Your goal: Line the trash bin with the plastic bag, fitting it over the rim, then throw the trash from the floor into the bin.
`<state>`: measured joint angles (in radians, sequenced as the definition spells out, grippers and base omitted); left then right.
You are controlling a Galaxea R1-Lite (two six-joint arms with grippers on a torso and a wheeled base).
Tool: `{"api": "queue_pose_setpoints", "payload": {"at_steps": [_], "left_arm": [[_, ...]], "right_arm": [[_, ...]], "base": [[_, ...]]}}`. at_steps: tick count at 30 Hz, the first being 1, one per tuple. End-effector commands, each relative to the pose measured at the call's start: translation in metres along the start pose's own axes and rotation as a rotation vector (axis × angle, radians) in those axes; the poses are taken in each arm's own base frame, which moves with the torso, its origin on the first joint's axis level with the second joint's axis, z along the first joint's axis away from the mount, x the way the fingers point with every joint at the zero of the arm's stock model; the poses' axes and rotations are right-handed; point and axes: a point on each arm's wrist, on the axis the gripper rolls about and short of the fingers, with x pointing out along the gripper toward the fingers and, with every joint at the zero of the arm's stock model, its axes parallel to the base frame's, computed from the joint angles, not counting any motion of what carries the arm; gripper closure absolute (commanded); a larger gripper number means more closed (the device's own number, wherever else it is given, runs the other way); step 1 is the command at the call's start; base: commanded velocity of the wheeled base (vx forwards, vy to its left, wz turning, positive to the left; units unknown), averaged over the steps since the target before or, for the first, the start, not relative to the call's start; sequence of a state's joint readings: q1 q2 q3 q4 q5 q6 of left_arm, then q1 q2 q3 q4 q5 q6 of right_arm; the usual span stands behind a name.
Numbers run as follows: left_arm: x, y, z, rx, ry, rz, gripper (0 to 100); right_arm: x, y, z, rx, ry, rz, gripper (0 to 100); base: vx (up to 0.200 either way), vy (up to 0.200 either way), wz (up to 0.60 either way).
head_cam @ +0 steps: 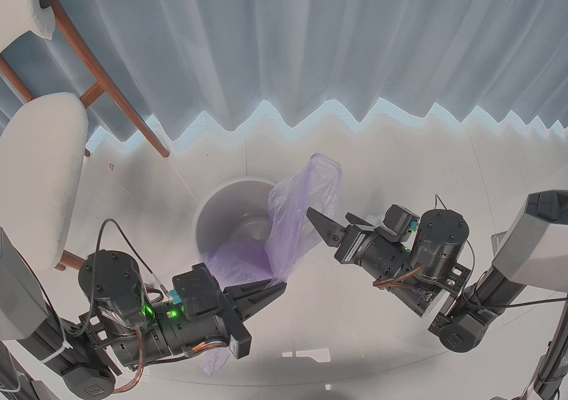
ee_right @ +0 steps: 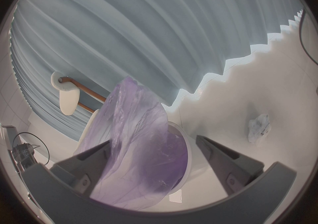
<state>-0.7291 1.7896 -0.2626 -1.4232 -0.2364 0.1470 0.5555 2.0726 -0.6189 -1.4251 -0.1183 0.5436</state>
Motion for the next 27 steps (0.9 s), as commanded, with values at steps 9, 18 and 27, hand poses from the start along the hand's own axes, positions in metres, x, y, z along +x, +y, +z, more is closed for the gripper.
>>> {"api": "queue_pose_setpoints", "payload": {"at_steps": [9, 18, 27], "left_arm": [[0.000, -0.002, -0.003, -0.006, 0.016, -0.008, 100], [0.004, 0.011, -0.006, -0.049, 0.019, 0.046, 100], [0.017, 0.038, -0.021, -0.095, 0.054, 0.122, 100]], "right_arm": [[-0.004, 0.017, -0.010, 0.039, 0.030, 0.052, 100], [0.001, 0.025, 0.000, 0.090, -0.024, 0.092, 100], [0.010, 0.022, -0.004, 0.100, -0.054, 0.102, 100]], "base": [[0.000, 0.000, 0.00], [0.000, 0.000, 0.00], [0.000, 0.000, 0.00]]}}
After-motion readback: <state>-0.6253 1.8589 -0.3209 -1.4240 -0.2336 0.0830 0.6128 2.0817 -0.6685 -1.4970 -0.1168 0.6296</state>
